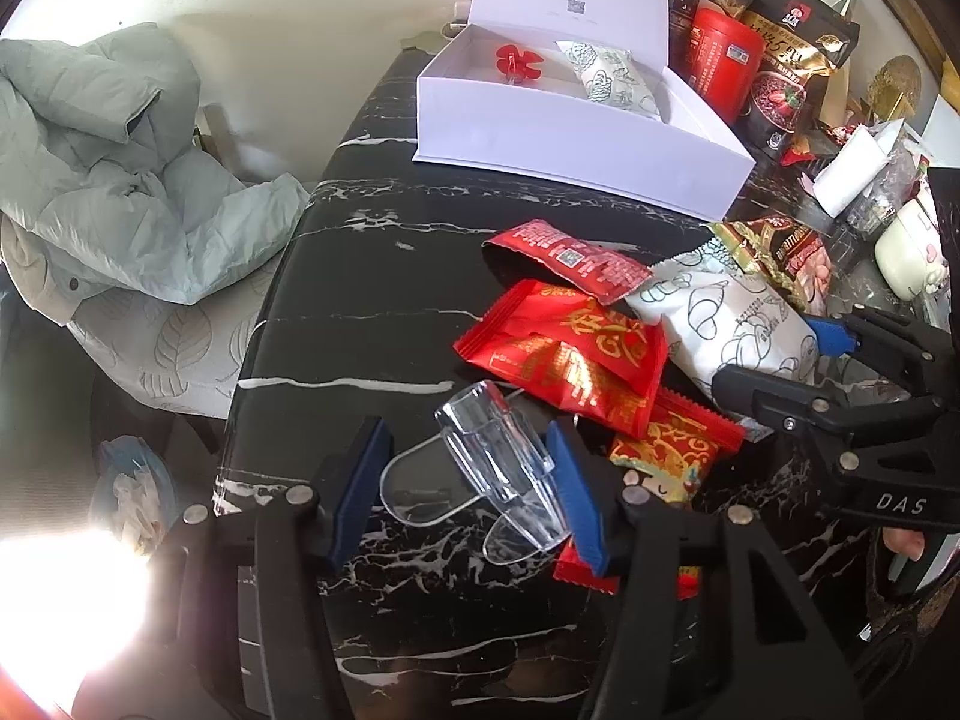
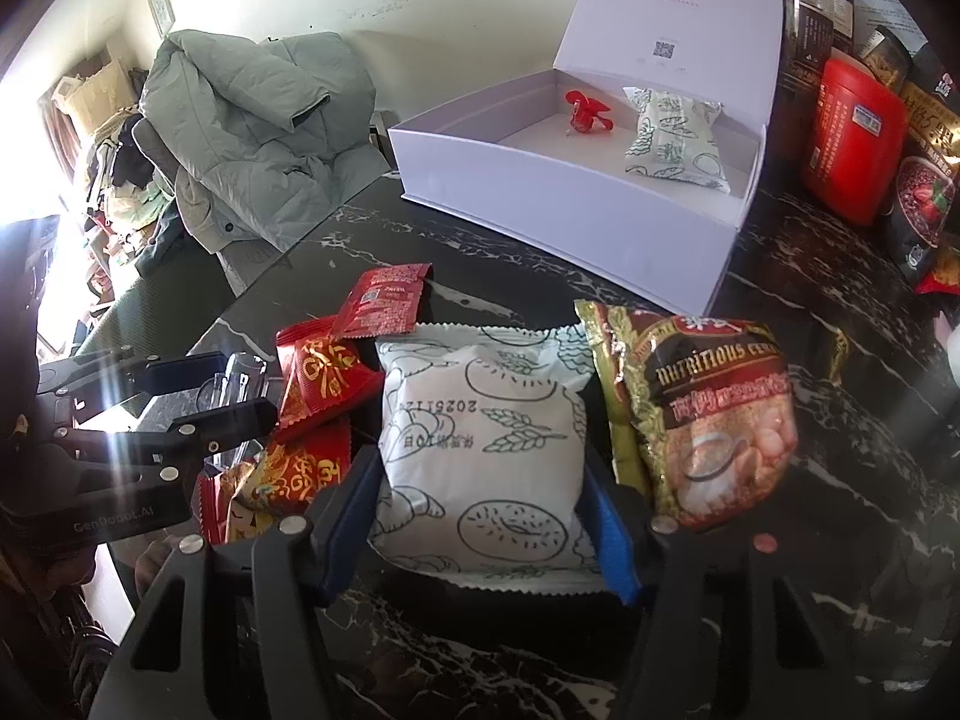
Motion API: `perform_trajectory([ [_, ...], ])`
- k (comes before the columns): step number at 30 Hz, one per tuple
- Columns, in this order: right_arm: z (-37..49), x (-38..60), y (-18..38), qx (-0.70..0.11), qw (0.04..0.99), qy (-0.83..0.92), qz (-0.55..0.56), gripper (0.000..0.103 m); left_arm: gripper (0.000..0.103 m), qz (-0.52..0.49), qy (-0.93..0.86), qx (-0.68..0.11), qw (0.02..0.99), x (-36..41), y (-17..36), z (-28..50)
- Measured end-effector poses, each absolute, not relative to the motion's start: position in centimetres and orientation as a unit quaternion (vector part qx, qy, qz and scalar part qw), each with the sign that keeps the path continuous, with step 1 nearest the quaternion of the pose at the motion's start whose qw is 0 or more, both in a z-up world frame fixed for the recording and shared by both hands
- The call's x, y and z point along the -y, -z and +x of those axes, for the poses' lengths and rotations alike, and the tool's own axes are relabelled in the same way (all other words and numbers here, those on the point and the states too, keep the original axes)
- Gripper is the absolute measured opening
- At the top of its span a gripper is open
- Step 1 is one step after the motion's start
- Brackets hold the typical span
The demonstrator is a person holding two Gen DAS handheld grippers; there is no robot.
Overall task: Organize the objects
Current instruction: 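Position the right tool around the white printed pouch while the left tool nears the clear holder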
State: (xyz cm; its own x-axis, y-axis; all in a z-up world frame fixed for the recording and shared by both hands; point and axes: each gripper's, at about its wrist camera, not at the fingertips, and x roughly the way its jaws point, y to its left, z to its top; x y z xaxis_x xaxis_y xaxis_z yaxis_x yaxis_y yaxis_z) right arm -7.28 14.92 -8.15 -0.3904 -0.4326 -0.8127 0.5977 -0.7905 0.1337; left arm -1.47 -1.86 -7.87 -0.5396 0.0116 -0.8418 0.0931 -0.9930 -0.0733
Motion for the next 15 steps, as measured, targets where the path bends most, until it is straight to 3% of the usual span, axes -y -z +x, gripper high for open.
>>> perform_trajectory([
  [15, -5.5, -15.9, 7.6, -0.087, 0.324, 0.823, 0.459, 0.060, 0.052, 0.473, 0.878, -0.061, 0.030, 1.9, 6.4, 0.1],
])
